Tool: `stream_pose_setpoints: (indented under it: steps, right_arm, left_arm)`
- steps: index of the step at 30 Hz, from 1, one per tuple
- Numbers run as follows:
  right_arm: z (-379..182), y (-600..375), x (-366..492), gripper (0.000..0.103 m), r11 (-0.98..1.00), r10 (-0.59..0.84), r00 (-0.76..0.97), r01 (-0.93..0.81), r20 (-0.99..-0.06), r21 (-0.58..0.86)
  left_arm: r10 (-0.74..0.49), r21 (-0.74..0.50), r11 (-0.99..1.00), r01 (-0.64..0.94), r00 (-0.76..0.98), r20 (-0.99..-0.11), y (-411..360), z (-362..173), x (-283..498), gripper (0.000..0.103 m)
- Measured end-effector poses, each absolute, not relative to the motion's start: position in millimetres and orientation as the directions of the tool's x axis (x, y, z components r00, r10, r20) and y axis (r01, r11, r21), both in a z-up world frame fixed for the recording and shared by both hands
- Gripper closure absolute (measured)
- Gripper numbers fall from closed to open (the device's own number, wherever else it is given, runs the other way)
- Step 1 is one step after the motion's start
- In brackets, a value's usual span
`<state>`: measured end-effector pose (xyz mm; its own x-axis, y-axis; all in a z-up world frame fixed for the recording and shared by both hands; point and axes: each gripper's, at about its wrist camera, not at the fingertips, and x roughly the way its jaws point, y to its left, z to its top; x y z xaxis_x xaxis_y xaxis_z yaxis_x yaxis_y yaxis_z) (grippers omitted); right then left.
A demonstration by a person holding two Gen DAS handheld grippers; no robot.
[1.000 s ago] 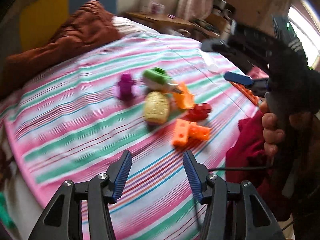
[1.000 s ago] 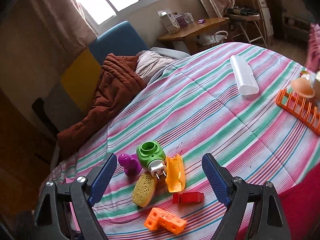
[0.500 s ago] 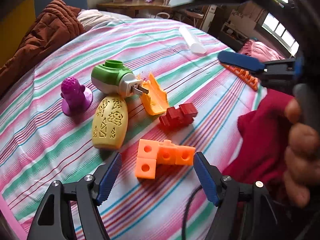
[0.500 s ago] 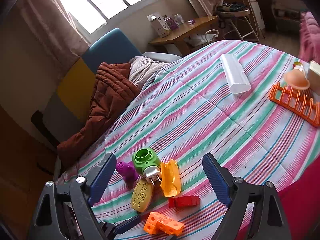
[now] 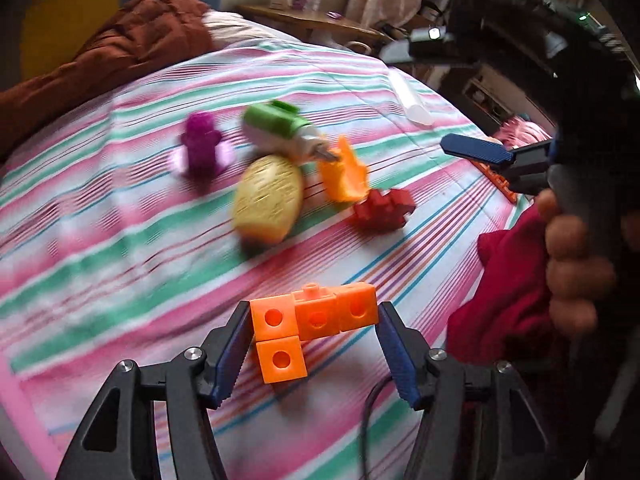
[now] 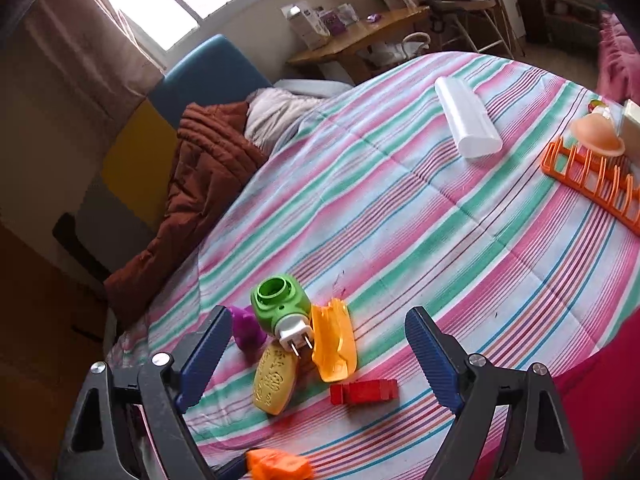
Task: Organize rigid objects
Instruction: 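Carry the orange blocks toward the tray with the left gripper while the right gripper grasps the green plug device, then lower the orange blocks into the tray and open the left gripper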
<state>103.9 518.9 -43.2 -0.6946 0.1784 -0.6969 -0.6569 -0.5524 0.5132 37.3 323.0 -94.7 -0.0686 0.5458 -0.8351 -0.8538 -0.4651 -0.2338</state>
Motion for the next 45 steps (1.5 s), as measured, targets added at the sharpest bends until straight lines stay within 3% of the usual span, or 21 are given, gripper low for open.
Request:
stream_pose_setpoints:
  steps: [21, 27, 34, 37, 38, 45]
  right_arm:
    - [-55, 488, 71, 0.015, -0.697, 0.124, -0.602, -0.618, -0.789, 0.363]
    - [-52, 485, 39, 0.015, -0.777, 0.136, -0.567, -0.570, -0.812, 0.268]
    - [-68, 485, -30, 0.015, -0.884, 0.200, -0.460, -0.466, -0.865, 0.044]
    - [-91, 482, -53, 0.028, -0.902, 0.250, -0.358, -0.423, -0.900, -0.083]
    - [-96, 482, -55, 0.048, -0.904, 0.246, -0.336, -0.417, -0.909, -0.090]
    - [-74, 460, -38, 0.050, -0.918, 0.244, -0.435, -0.392, -0.867, -0.061]
  left_arm:
    - [0.593, -0.263, -0.608, -0.749, -0.209, -0.777, 195, -54, 32, 0.040]
    - [0.591, -0.287, -0.661, -0.693, -0.245, -0.768, 158, -52, 20, 0.040]
    - [0.582, -0.305, -0.702, -0.644, -0.272, -0.766, 135, -53, 12, 0.040]
    - [0.580, -0.313, -0.711, -0.630, -0.274, -0.767, 129, -54, 9, 0.040]
    - [0.578, -0.312, -0.715, -0.626, -0.277, -0.767, 127, -53, 8, 0.040]
    - [0.568, -0.314, -0.731, -0.605, -0.285, -0.772, 121, -57, 5, 0.040]
